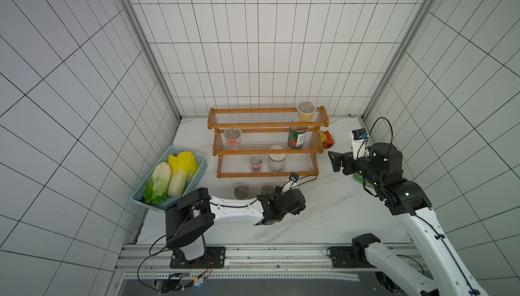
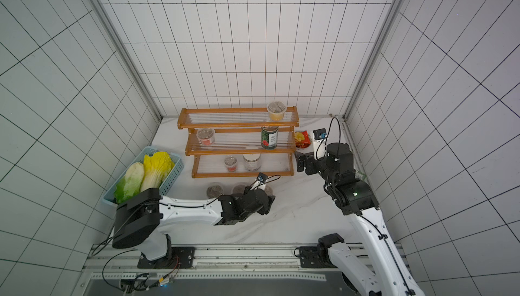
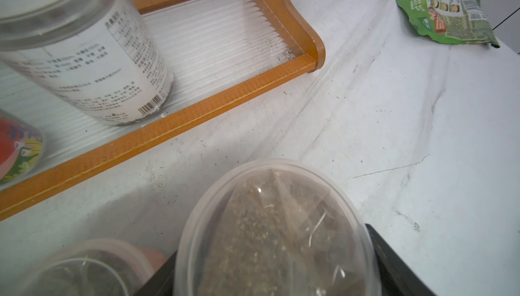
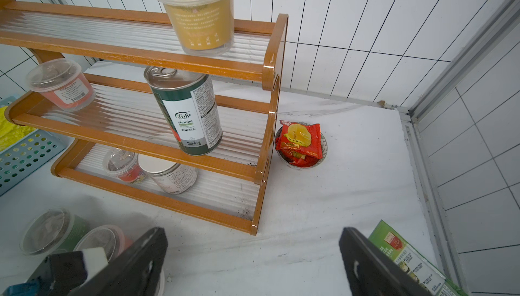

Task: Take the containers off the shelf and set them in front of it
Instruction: Place the container at the center of the board.

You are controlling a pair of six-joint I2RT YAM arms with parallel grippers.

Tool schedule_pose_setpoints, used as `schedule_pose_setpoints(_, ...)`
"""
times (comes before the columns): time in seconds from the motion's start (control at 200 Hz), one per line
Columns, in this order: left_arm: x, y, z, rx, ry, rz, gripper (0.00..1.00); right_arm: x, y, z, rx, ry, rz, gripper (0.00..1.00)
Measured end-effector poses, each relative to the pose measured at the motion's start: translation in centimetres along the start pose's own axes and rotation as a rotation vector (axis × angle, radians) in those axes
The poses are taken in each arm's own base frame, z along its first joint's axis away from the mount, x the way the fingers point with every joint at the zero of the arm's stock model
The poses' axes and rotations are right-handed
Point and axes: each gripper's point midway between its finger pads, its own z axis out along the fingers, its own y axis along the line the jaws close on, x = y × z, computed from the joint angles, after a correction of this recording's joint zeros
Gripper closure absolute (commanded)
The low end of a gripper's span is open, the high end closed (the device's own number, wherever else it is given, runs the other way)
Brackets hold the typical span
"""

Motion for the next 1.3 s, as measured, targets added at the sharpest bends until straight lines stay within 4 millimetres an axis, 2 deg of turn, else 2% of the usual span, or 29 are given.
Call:
schedule_pose_setpoints(0.195,1.1,0.5,2.6,-0.014,0.013,0.010,0.27,0.1,-0.4,0.0,0.020,0.005,-0.004,0.01)
schedule_pose_setpoints(0.355,0.5,0.4,3.6,0.005,-0.008,-0.004,0.21,0.3,-0.5,0.0,0.026,0.011,-0.008,0.01)
schedule_pose_setpoints(0.67,0.7,-0.5,4.1,0.056,0.003,0.003,0.07,0.7,-0.7,0.6,0.034,0.035,-0.010,0.01)
schedule_pose_setpoints(0.83,0.6,-0.3,4.0,0.053,0.007,0.014,0.02,0.8,-0.7,0.8,0.030,0.041,-0.009,0.01)
schedule_pose_setpoints(0.945,-0.3,0.0,2.8,0.051,0.005,0.025,0.02,0.6,-0.3,1.0,0.009,0.044,-0.007,0.01)
schedule_pose_setpoints(1.02,-1.8,0.1,0.9,0.062,-0.014,0.025,0.02,-0.2,0.3,1.1,-0.028,0.038,0.002,0.01)
schedule_pose_setpoints(1.189,-6.2,-0.3,-3.8,0.126,-0.102,0.001,0.02,-4.8,2.4,1.2,-0.149,-0.038,0.032,0.01)
schedule_pose_setpoints(1.299,-7.5,-0.3,-5.7,0.146,-0.116,0.001,0.02,-7.5,3.9,2.1,-0.223,-0.078,0.028,0.01)
